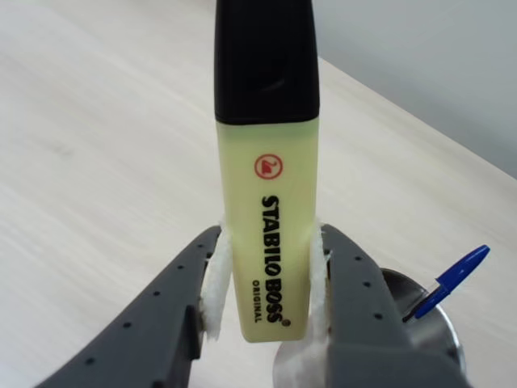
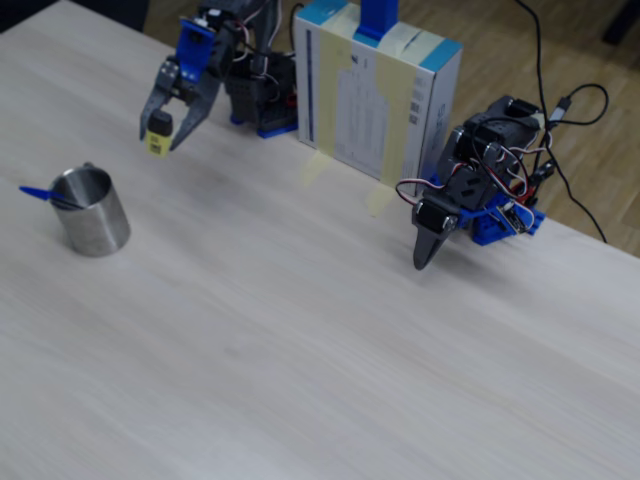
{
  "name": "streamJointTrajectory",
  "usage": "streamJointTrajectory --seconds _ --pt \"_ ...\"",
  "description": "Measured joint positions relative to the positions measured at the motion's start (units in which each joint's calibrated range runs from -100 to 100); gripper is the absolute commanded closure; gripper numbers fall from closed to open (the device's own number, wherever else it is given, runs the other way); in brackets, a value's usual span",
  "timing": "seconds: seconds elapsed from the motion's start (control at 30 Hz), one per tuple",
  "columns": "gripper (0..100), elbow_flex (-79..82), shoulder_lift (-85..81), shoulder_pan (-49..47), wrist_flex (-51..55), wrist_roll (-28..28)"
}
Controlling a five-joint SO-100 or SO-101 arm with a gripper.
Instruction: Grab the yellow pen and put it in the silver cup.
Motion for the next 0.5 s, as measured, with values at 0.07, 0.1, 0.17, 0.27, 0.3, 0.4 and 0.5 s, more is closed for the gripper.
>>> streamJointTrajectory --seconds 0.07,0.1,0.17,0.27,0.3,0.4,0.5 --pt "91 0.9 -1.0 0.9 0.0 -0.7" --pt "92 1.4 -1.4 1.3 0.0 -1.2" --pt "93 2.5 -2.2 1.9 0.0 -2.0" --pt "93 4.1 -4.0 2.1 0.0 -3.1" --pt "93 4.6 -4.7 2.5 0.0 -3.5" --pt "93 6.1 -6.9 4.0 0.0 -4.2" --pt "93 7.5 -10.0 4.4 0.0 -4.3"
